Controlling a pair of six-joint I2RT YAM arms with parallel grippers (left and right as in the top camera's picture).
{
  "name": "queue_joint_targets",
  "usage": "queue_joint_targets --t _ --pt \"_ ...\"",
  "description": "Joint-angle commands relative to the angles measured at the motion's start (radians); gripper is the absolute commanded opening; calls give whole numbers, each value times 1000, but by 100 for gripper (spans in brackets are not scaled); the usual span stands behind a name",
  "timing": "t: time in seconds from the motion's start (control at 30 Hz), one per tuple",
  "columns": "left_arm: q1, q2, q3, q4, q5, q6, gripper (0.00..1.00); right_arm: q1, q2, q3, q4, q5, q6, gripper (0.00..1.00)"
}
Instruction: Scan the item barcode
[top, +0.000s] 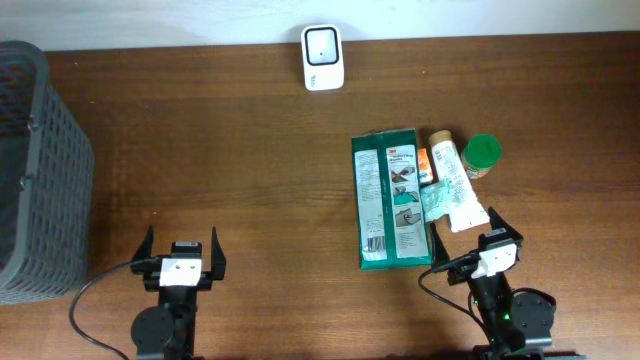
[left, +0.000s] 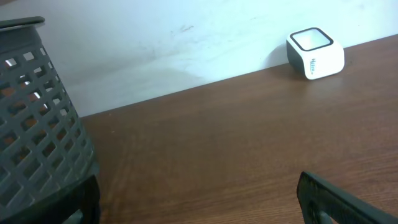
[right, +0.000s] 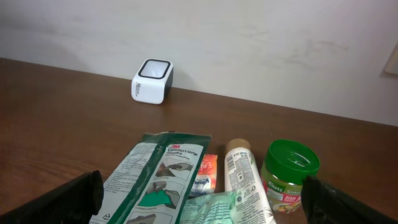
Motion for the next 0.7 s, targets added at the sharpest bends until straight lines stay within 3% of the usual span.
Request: queue_joint_targets --t 0.0,0.67 --pt "-5 -8 -7 0 14 16 99 -7 -6 -9 2 -9 -4 98" --pt "-37 11 -6 -1 11 16 99 -7 -6 -9 2 -9 -3 99"
